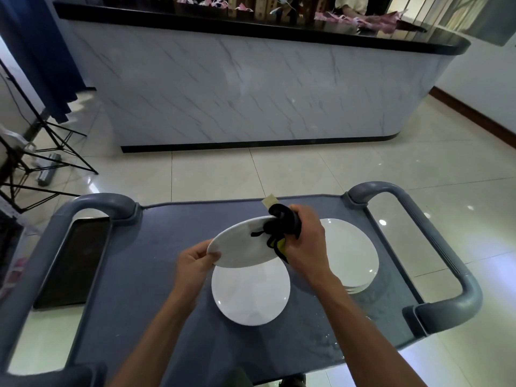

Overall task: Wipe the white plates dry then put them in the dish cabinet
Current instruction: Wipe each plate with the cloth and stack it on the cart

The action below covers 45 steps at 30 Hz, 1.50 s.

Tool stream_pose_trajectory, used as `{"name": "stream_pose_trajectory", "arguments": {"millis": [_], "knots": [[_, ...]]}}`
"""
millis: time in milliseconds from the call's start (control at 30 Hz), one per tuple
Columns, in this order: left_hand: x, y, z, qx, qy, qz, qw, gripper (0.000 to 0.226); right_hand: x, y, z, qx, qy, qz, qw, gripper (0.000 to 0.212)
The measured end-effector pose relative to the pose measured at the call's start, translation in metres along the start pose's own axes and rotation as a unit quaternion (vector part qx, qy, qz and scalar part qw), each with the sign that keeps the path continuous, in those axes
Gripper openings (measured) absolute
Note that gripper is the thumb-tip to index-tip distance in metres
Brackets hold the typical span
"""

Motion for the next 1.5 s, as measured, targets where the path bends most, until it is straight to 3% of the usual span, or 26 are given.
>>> {"name": "stream_pose_trajectory", "arguments": {"millis": [167, 300, 400, 500, 567, 667, 867, 1233, 1400, 1500], "knots": [[0.0, 0.008, -0.011, -0.084, 0.04, 0.038, 0.995, 0.027, -0.001, 0.009, -0.006, -0.028, 0.044, 0.061, 0.997, 0.051], [-0.007, 0.009, -0.024, -0.147, 0.171, 0.076, 0.971, 0.021, -0.004, 0.013, -0.009, -0.026, 0.07, 0.087, 0.993, 0.056], [-0.01, -0.003, -0.025, -0.166, 0.256, 0.037, 0.952, 0.047, -0.008, 0.011, -0.011, -0.038, 0.097, 0.109, 0.989, 0.046], [-0.011, -0.017, -0.02, -0.206, 0.288, -0.025, 0.935, 0.072, -0.011, 0.006, -0.009, -0.04, 0.109, 0.107, 0.987, 0.051], [-0.011, -0.022, -0.016, -0.228, 0.3, -0.033, 0.926, 0.074, -0.015, 0.0, -0.007, -0.055, 0.123, 0.096, 0.986, 0.06], [-0.013, -0.027, -0.014, -0.254, 0.317, -0.027, 0.913, 0.056, -0.021, -0.006, -0.004, -0.066, 0.137, 0.078, 0.985, 0.064], [-0.016, -0.025, -0.01, -0.337, 0.295, 0.017, 0.894, 0.018, -0.032, -0.011, -0.001, -0.079, 0.154, 0.022, 0.985, 0.058], [-0.011, -0.009, -0.003, -0.368, 0.225, 0.033, 0.902, 0.024, -0.038, -0.01, 0.009, -0.119, 0.156, -0.011, 0.981, 0.065], [-0.007, -0.006, 0.003, -0.349, 0.17, 0.018, 0.921, 0.03, -0.039, -0.002, 0.01, -0.086, 0.112, 0.017, 0.99, 0.049], [-0.005, 0.0, 0.005, -0.315, 0.132, 0.037, 0.939, 0.026, -0.035, -0.003, 0.014, -0.061, 0.058, 0.007, 0.996, 0.059]]}}
Point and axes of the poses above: each hand's wrist, its own x-axis towards the middle knuckle, its own y-axis out of the back of the hand, z = x × y, the point moved 6 cm from there along x, towards the middle knuckle, and after that the axes turned 4 degrees about -z, right-handed, at the moved point
